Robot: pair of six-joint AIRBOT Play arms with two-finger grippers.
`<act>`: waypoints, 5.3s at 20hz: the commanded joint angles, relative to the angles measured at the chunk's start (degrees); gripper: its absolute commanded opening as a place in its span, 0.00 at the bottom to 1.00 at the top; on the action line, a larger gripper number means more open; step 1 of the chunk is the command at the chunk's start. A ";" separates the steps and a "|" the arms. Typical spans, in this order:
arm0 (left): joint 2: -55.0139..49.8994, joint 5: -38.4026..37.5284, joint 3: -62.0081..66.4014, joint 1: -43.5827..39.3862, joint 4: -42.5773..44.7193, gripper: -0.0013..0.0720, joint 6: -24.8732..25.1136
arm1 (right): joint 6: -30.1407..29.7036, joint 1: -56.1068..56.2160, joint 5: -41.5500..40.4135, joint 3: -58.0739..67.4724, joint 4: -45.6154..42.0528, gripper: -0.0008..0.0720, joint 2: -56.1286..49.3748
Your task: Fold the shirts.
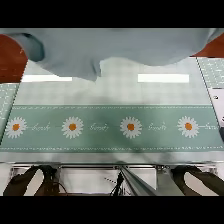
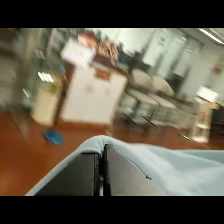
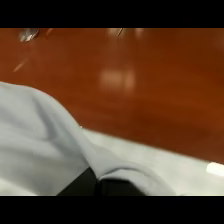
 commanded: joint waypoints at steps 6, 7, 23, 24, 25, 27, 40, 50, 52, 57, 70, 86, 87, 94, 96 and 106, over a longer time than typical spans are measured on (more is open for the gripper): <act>20.83 0.04 6.75 0.02 32.28 0.05 -16.28 | 2.82 0.04 5.18 -5.40 -12.81 0.04 25.73; 21.53 -1.53 6.75 0.04 34.16 0.05 -17.18 | 3.13 0.04 7.04 -6.45 -12.79 0.04 26.62; -4.39 9.25 -36.68 -7.85 25.77 0.05 -11.76 | -4.94 0.04 -13.77 -47.93 1.57 0.04 3.72; -8.98 12.50 -35.45 -9.07 25.77 0.05 -11.41 | -5.62 0.04 -16.20 -47.06 1.92 0.04 -0.85; -13.16 14.69 -33.90 -9.92 25.53 0.05 -11.41 | -5.79 0.04 -18.21 -45.44 2.71 0.04 -6.12; -21.40 15.67 -29.99 -11.23 24.09 0.05 -11.41 | -5.57 0.04 -20.55 -40.83 5.79 0.04 -16.46; -31.26 -24.68 -20.02 6.64 18.47 0.98 -6.16 | -4.31 -16.83 11.58 -17.35 15.89 0.88 -34.97; -16.39 -27.87 -58.62 14.08 25.40 0.98 -1.60 | -6.99 -24.20 -8.81 -70.51 10.27 0.87 3.56; -15.19 -26.73 -61.64 14.19 26.21 0.98 -3.15 | -7.19 -24.20 -10.80 -77.24 12.50 0.87 10.01; -15.30 -26.18 -63.39 14.16 28.65 0.98 -6.10 | -7.50 -24.17 -10.56 -81.35 12.98 0.87 15.78; -16.52 -16.57 -65.29 2.27 23.02 0.97 -6.21 | -0.26 -24.37 -22.73 -81.35 12.37 0.87 15.63; -16.50 -14.29 -65.24 0.85 22.99 0.05 -5.27 | -5.46 -36.59 -1.62 -81.35 5.01 0.87 -6.14; -16.50 -14.29 -65.24 0.85 22.99 0.05 -5.27 | -5.49 -36.59 -1.46 -81.35 4.76 0.87 -7.39; -16.50 -14.21 -65.24 0.85 22.97 0.05 -5.25 | -5.66 -36.57 -1.29 -81.35 5.53 0.87 -10.71; -16.50 -14.23 -65.24 0.85 22.80 0.05 -5.27 | -5.84 -36.57 -1.38 -81.35 5.79 0.87 -11.96; -16.50 -14.19 -65.24 0.85 22.80 0.05 -5.46 | -9.31 -36.57 -4.74 -81.35 11.98 0.87 -17.11</act>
